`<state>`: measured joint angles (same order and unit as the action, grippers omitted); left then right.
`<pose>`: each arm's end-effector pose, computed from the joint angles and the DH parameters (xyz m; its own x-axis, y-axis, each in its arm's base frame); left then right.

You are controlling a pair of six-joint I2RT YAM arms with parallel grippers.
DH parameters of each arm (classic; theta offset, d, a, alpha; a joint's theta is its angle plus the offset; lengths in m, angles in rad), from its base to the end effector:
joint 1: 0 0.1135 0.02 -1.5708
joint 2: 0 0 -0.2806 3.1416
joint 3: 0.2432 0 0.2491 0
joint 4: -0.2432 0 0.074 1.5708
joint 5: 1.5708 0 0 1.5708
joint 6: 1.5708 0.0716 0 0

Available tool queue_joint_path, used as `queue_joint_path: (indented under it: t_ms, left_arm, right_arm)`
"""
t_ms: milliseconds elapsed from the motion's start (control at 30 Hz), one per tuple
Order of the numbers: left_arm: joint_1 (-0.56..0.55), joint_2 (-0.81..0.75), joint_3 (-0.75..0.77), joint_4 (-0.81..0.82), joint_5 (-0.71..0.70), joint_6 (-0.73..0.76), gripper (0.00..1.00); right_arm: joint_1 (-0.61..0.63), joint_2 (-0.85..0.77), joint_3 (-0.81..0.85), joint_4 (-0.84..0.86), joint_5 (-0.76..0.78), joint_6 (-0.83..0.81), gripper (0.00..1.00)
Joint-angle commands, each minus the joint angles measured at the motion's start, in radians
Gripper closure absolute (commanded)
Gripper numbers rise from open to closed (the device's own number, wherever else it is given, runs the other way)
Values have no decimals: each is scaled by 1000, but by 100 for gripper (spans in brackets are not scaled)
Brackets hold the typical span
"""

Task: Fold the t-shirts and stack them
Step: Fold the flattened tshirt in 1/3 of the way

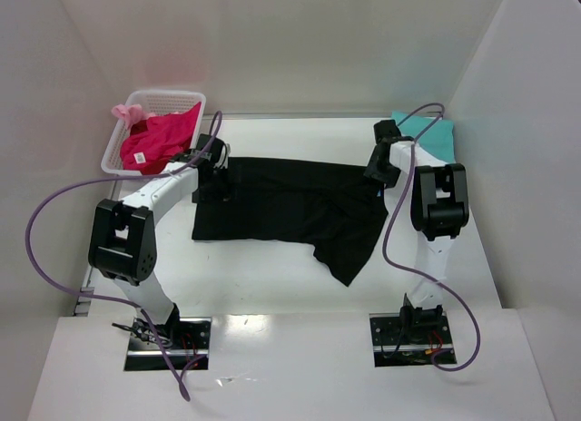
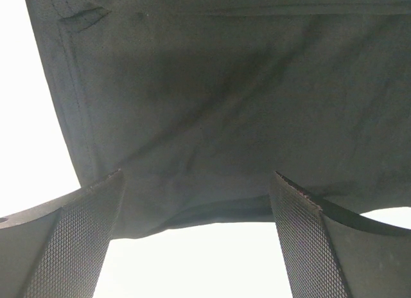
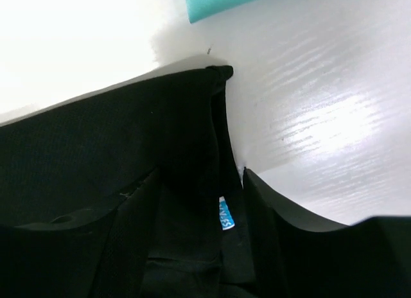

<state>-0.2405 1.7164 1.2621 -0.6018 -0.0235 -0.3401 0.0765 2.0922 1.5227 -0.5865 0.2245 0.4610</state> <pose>0.3655 -0.0879 0.2122 -0.8727 -0.1293 -0.4709 -0.0681 0.9871 -0.1449 0.4536 0.0188 0.1454 -0.8106 0.3728 -0.4516 0.4193 0.9078 -0.0032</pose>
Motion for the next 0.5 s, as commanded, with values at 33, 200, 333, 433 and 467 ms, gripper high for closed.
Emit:
queue_joint_path:
  t_ms: [33, 200, 333, 433, 467]
  left_arm:
    - [4, 14, -6, 7, 10, 9, 0]
    - [4, 14, -6, 7, 10, 9, 0]
    - [4, 14, -15, 7, 10, 9, 0]
    - [4, 14, -15, 7, 10, 9, 0]
    - [4, 14, -15, 7, 10, 9, 0]
  right_arm:
    - [9, 23, 60, 56, 1, -10, 42]
    - [9, 74, 105, 56, -11, -10, 42]
    - [9, 95, 134, 56, -2, -19, 42]
    - [9, 118, 159, 56, -2, -28, 42]
    - [9, 129, 174, 45, 9, -28, 42]
